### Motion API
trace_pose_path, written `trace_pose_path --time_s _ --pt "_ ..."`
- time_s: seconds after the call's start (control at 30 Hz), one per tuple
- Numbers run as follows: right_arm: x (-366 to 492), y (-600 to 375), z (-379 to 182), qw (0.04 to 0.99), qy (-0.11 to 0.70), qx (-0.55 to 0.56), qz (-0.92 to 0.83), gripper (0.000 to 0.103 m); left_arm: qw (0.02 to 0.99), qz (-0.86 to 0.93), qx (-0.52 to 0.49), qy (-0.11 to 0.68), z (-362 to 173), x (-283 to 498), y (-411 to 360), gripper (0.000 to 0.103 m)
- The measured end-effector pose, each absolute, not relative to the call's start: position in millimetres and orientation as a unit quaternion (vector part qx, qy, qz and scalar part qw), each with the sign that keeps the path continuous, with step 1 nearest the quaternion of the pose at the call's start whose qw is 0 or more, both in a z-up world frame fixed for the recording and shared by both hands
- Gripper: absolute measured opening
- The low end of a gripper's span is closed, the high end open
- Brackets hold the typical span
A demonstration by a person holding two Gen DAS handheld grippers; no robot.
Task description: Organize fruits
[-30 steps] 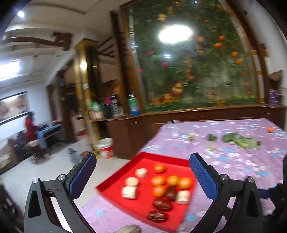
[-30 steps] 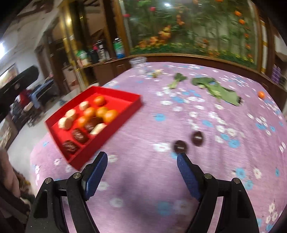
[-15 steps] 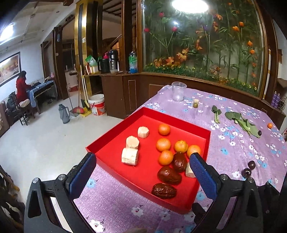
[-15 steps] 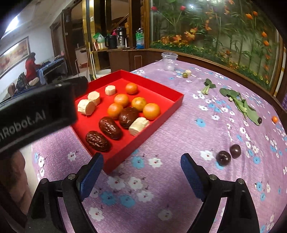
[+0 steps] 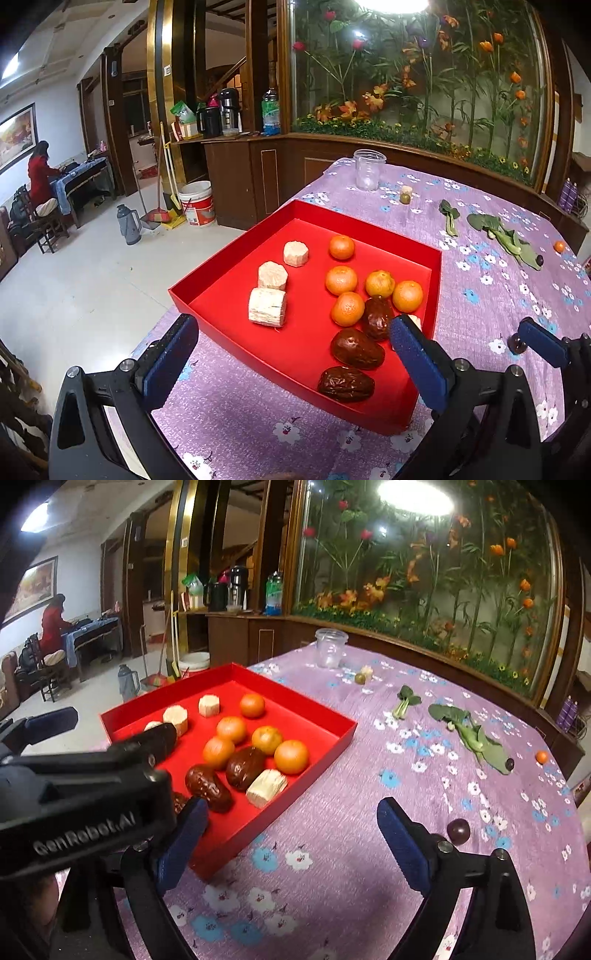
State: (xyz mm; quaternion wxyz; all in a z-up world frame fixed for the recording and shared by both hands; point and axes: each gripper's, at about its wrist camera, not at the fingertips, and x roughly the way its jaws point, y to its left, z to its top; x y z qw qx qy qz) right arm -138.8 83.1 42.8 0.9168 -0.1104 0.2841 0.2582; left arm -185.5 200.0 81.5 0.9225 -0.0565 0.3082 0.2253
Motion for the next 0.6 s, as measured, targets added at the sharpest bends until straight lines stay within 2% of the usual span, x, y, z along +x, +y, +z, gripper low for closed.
trace_pose_path --time_s 0.23,0.6 --pt "-135.9 84.9 40.8 0.911 0.295 -0.107 0.269 0.096 0.929 0.217 -0.045 0.297 87.8 -184.2 193.1 0.103" --pt "-145.0 75.7 61.7 0.920 0.264 -0.094 0.274 0.096 0.938 0.219 -0.033 0.268 113.5 -197.0 182.8 0.103"
